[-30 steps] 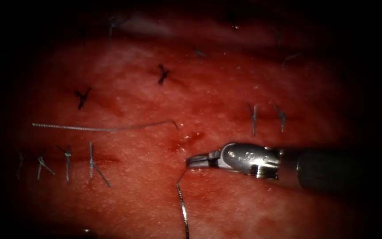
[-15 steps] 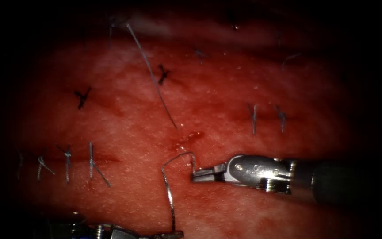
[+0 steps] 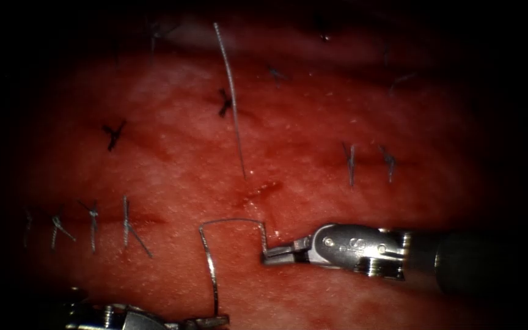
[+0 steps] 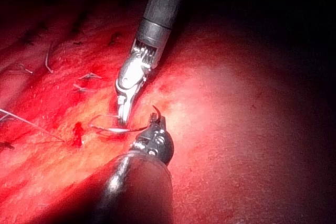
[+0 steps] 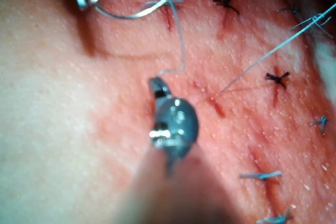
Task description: Wound Closure
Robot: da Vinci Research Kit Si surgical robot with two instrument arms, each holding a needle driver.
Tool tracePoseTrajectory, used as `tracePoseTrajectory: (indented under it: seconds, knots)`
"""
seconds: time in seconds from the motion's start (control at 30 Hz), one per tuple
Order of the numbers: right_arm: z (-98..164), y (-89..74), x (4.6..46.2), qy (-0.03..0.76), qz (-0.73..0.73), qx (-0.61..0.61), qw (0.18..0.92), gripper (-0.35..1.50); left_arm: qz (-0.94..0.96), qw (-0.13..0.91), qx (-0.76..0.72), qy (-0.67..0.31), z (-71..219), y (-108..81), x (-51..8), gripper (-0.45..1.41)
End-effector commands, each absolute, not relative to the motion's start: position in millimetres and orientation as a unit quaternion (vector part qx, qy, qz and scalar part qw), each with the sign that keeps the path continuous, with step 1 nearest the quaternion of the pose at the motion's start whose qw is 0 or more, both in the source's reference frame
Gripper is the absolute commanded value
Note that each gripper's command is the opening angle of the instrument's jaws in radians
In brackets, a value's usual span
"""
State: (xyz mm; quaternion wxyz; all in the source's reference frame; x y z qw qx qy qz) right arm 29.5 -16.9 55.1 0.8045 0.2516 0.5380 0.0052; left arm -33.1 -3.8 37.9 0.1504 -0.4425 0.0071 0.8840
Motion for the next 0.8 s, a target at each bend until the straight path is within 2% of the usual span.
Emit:
tracePoseTrajectory:
  seconds: [0.03,0.8]
  knots:
    - [54.8,-17.1,30.4,0.541,0.001,0.253,0.802,-0.35,0.884,0.152,-0.442,0.006,38.0,-4.0,-33.4,-0.45]
    - [48.8,-18.1,31.2,0.554,-0.016,0.257,0.792,-0.35,0.885,0.156,-0.439,0.021,33.2,-4.2,-31.7,-0.45]
